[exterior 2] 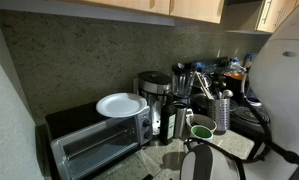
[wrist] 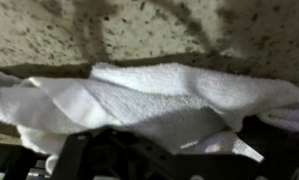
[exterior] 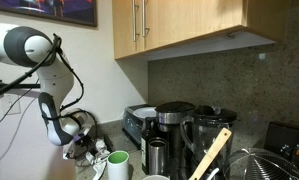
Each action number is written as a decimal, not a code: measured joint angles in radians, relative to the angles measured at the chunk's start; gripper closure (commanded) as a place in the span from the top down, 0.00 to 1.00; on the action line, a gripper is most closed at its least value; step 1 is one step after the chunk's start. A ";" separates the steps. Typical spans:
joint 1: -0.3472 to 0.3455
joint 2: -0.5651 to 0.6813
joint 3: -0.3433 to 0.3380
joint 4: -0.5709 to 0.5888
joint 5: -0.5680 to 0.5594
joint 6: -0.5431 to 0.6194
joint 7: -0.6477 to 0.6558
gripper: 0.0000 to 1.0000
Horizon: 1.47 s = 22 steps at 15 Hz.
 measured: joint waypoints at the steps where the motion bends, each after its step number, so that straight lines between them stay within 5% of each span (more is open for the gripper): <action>1: 0.004 0.000 0.000 0.002 0.000 -0.007 0.000 1.00; 22: 0.044 0.061 -0.010 0.068 -0.132 -0.187 0.092 1.00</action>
